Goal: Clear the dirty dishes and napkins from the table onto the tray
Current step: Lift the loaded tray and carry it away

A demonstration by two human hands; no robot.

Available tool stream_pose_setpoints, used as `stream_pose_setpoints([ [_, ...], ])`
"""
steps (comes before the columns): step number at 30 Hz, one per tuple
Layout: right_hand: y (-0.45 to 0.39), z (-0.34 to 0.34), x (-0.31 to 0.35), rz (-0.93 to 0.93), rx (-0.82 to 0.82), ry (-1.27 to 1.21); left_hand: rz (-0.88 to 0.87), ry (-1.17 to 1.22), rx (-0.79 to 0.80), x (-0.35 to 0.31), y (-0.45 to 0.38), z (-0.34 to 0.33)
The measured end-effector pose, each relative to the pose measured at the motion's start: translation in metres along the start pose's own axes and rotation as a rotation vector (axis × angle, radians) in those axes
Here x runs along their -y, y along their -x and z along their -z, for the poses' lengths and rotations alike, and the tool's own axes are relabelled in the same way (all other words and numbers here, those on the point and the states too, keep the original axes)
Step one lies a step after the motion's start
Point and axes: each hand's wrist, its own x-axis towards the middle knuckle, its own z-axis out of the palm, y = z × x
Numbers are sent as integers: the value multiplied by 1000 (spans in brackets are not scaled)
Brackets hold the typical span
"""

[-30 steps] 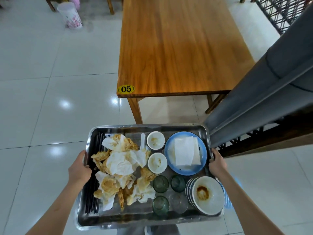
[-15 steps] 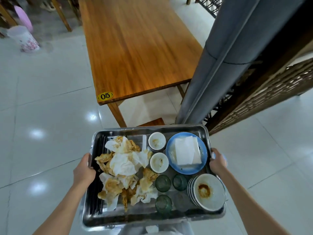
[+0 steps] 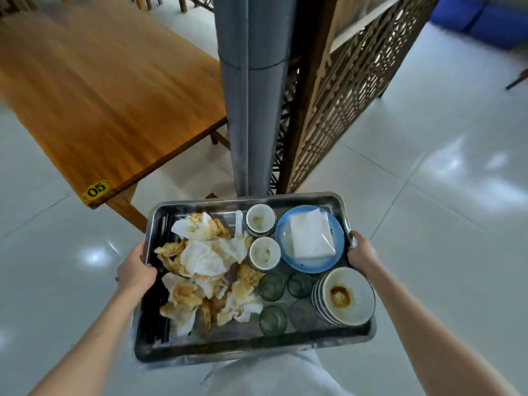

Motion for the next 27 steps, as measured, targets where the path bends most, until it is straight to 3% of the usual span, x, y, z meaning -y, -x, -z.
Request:
stream_pose_setpoints([
  [9,35,59,-93,-160,-107,-210,-237,-113,157,-94,8,-36],
  [18,33,143,-215,-281,-192,-336,-405,-215,249,-225,67,-109],
  [27,-15,259,-334,-285,-247,-361,-453,-248,311,-360,153,-203],
])
